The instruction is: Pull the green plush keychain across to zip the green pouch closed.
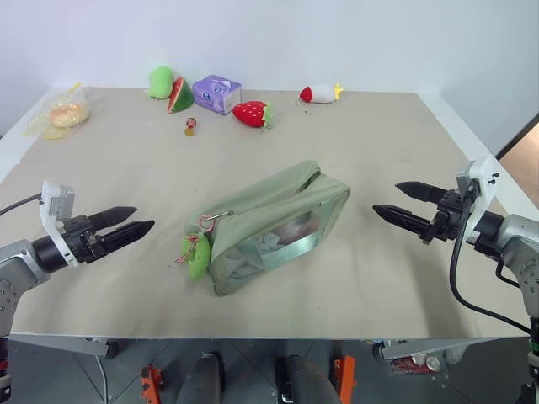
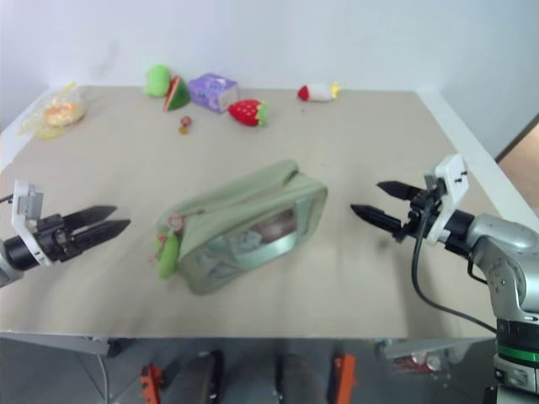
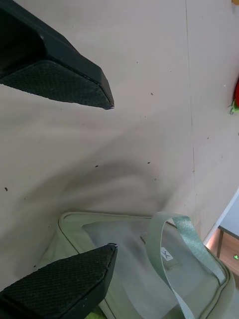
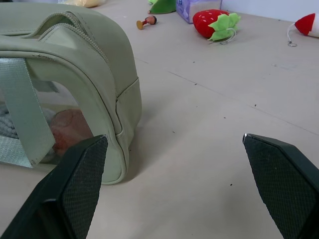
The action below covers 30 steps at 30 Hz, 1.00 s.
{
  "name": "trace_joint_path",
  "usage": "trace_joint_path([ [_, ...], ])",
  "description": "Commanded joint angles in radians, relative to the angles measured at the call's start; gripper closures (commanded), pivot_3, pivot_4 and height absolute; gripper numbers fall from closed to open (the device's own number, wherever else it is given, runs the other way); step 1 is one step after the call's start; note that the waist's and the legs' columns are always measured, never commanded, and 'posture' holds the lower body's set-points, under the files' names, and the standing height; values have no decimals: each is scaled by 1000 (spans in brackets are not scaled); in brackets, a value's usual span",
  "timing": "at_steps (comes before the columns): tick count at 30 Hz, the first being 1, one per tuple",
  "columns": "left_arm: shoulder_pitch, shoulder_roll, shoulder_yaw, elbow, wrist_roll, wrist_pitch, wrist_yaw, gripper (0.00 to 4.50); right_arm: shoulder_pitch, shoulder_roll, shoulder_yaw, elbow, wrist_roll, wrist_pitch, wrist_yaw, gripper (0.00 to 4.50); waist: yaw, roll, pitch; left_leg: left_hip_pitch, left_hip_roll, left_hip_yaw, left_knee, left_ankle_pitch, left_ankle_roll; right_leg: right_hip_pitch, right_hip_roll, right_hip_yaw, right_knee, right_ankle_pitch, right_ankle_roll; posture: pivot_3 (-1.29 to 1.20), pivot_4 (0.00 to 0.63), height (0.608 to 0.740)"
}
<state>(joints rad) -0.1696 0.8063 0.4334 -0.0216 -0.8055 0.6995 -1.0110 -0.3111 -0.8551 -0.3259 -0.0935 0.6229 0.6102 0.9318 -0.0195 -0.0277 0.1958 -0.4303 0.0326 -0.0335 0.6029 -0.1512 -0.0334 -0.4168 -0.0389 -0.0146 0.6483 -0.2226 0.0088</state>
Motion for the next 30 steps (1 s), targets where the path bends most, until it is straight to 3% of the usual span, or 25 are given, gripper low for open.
trace_joint_path([
  [1, -32, 14, 22, -8, -9, -10, -3, 37, -15, -12, -11, -17, -2, -14, 3, 0, 0, 0, 0, 0, 0, 0, 0, 0, 0, 0, 0, 0, 0, 0, 0, 0, 150, 740],
  [10, -113, 1, 3, -16, -10, -14, 9, 37, -98, -37, 11, -14, 2, -15, 38, 0, -1, 0, 0, 0, 0, 7, 2, 0, 0, -2, 0, 8, 0, 3, 5, 0, 150, 740],
  [13, -184, -2, 3, -33, -51, 6, 12, 37, -203, -55, 21, -19, 40, -1, 78, 0, 0, 0, 0, 0, 0, 7, 2, 0, 0, -2, 0, 8, 0, 3, 5, 0, 150, 740],
  [21, -411, 26, -73, -73, -138, 100, -41, 37, -531, -71, 223, -17, 49, 0, 327, 0, -2, -1, 0, -1, 0, 10, 3, 0, 0, -4, 2, 13, 0, 7, 10, 0, 150, 740],
  [30, -441, 22, -140, -164, -159, 129, -84, 37, -616, 11, 475, 6, -90, -123, 514, 0, -3, -1, 0, -1, 2, 12, 3, -1, 0, -6, 4, 16, 1, 8, 12, 0, 150, 740],
])
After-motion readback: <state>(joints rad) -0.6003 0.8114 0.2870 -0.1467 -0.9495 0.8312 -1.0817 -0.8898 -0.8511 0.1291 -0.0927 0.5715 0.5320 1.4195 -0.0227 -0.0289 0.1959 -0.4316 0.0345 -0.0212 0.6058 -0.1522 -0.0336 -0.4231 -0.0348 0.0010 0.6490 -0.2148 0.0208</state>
